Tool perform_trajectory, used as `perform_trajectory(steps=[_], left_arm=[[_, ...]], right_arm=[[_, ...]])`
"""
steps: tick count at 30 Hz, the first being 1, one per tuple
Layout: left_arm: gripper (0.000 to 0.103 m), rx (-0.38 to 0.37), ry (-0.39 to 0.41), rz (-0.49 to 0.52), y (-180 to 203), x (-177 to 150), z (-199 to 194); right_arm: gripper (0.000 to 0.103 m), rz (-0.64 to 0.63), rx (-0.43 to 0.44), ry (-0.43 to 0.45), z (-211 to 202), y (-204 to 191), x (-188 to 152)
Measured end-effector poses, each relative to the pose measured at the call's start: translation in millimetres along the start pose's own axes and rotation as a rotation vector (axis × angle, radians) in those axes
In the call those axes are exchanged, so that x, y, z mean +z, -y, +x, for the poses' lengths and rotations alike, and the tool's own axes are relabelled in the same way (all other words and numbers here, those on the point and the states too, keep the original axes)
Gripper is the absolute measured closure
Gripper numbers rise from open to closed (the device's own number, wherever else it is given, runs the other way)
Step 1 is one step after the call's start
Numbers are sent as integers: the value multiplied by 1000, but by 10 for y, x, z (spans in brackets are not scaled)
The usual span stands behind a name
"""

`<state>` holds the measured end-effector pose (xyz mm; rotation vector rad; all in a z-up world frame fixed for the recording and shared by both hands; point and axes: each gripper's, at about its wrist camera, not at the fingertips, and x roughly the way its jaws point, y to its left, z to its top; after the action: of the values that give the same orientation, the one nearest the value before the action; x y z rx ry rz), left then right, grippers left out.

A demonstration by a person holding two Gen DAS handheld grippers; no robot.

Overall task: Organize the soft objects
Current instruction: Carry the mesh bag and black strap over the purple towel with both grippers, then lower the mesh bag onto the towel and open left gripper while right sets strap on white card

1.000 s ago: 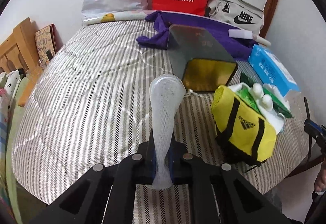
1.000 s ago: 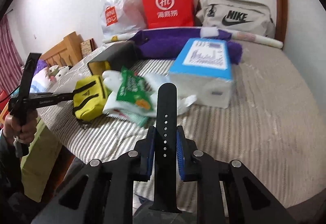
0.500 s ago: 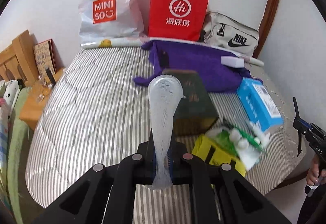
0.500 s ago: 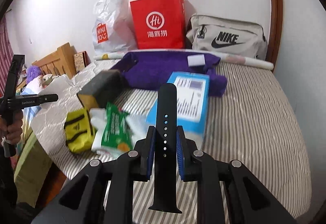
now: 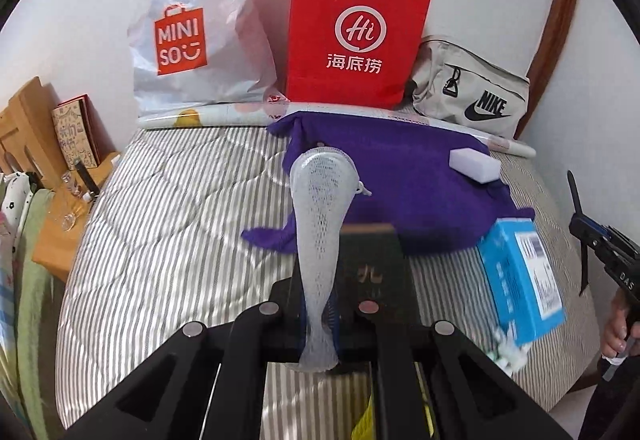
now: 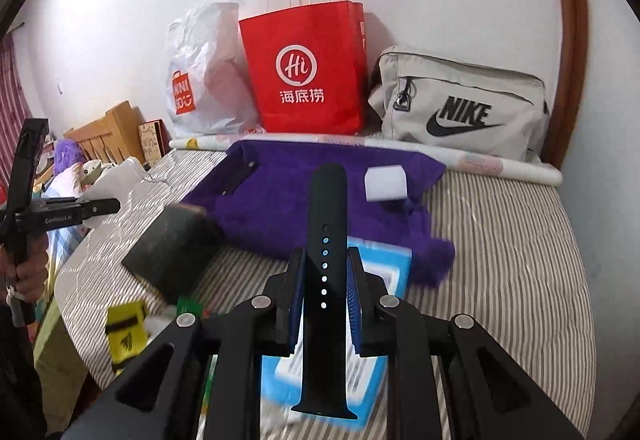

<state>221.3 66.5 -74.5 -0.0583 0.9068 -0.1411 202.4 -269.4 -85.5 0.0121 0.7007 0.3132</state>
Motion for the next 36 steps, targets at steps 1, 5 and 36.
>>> perform_trajectory(steps=[1, 5, 36], left_arm=[[94, -3, -6, -1, 6, 45, 42], [94, -6, -28, 6, 39, 253, 249], [92, -92, -219, -37, 178, 848, 1670]], right_arm=[[83, 2, 1, -2, 60, 34, 60], [83, 2, -17, -23, 316, 179, 295], [83, 16, -36, -234, 1678, 565, 557]])
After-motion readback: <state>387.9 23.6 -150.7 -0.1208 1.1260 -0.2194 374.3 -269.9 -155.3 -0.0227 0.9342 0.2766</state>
